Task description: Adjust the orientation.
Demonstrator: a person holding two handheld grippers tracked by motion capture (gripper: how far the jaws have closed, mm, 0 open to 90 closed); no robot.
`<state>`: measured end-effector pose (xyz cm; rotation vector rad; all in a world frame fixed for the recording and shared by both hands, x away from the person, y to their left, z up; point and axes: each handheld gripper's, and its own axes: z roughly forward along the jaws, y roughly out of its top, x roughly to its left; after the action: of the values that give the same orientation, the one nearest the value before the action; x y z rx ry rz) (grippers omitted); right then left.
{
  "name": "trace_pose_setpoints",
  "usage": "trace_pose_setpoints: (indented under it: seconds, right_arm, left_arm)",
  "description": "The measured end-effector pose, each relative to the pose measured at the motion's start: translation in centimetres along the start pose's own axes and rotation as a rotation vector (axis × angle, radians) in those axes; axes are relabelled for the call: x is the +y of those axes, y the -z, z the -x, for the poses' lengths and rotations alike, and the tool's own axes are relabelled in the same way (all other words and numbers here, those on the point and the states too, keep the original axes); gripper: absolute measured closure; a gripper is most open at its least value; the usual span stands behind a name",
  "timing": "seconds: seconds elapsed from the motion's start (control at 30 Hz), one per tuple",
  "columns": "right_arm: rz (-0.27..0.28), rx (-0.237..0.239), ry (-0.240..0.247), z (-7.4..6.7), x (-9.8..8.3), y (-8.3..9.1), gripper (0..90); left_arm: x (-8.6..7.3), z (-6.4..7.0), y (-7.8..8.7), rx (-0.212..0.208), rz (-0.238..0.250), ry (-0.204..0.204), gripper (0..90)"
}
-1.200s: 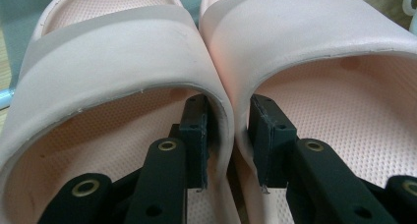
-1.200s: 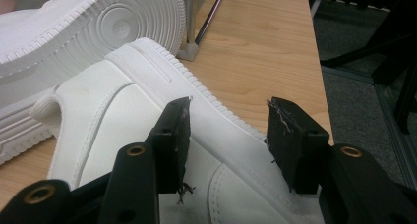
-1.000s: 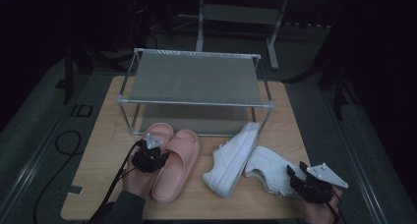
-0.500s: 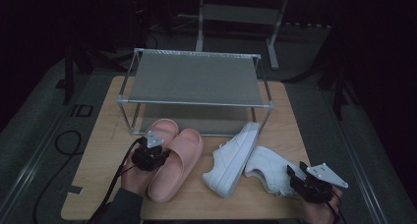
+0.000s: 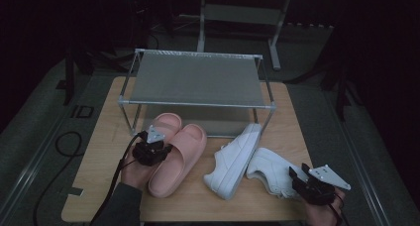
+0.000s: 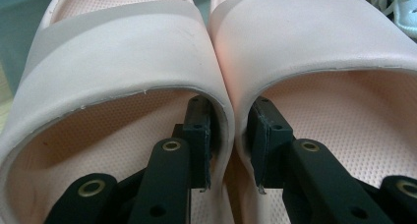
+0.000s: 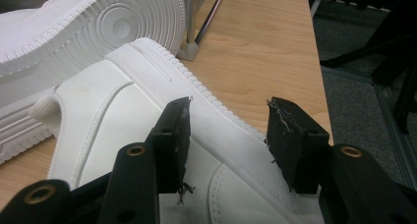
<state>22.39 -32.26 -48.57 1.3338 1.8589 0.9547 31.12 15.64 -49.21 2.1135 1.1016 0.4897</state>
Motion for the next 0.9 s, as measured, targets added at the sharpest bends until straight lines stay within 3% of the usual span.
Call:
trace_pose_setpoints:
  seconds: [0.6,0.9]
  right_arm:
    - [0.0,0.001,-0.001,0.0,0.0,0.0,50.9]
    - [0.0,0.002,0.0,0.0,0.0,0.0,50.9]
  left_arm:
    - [1.1,-1.0,-1.6,0.008,0.002,-0.041,71.5]
    - [1.4,-1.4,-2.3,0.008,0.007,-0.039,71.4]
